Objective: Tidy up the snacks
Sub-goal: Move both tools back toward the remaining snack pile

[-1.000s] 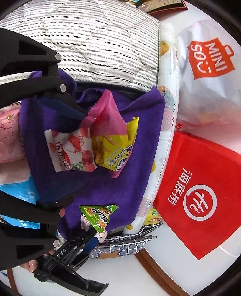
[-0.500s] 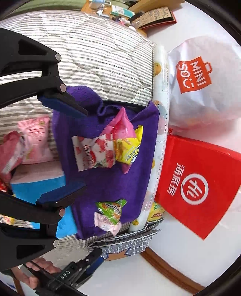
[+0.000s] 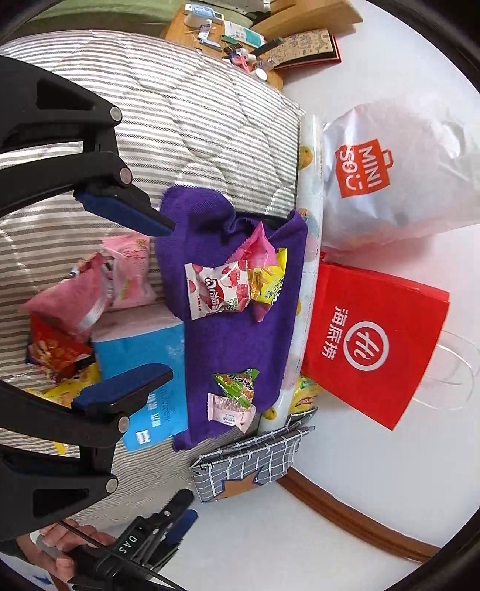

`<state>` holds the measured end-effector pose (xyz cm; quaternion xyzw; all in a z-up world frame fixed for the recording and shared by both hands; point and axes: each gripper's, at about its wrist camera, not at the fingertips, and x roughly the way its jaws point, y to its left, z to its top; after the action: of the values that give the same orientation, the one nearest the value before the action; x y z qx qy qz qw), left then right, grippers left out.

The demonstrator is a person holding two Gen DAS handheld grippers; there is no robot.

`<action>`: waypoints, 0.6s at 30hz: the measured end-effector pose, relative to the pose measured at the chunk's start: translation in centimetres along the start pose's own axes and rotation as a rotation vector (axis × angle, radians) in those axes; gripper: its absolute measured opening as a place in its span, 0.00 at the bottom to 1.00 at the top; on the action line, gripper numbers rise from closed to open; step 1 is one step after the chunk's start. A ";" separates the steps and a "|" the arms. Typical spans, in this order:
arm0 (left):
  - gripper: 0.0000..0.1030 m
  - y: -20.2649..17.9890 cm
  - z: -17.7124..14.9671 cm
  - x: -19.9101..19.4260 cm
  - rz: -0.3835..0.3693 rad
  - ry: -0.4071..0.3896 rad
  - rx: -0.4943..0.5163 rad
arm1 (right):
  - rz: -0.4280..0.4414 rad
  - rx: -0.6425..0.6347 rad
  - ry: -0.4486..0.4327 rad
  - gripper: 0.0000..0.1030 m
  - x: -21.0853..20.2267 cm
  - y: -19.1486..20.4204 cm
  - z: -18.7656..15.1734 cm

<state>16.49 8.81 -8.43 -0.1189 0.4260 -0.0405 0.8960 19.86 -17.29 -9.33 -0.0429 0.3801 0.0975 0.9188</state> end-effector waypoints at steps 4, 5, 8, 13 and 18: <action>0.69 0.1 -1.0 -1.4 0.003 -0.025 0.004 | 0.025 0.001 0.005 0.62 -1.0 0.9 -1.2; 0.69 0.2 -1.2 -1.6 0.006 -0.024 0.007 | 0.025 -0.005 0.002 0.62 -1.2 1.2 -1.5; 0.69 0.4 -1.7 -1.9 0.009 -0.016 0.010 | 0.022 -0.024 0.002 0.62 -1.6 1.9 -2.3; 0.69 0.8 -2.8 -1.9 0.014 0.004 0.011 | 0.032 -0.026 0.032 0.61 -0.9 2.1 -4.1; 0.67 1.4 -3.8 -1.4 -0.006 0.025 -0.003 | 0.049 -0.020 0.087 0.47 0.9 2.0 -6.1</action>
<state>12.59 9.77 -10.02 -0.1212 0.4367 -0.0441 0.8903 15.85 -16.09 -14.26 -0.0468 0.4197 0.1216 0.8983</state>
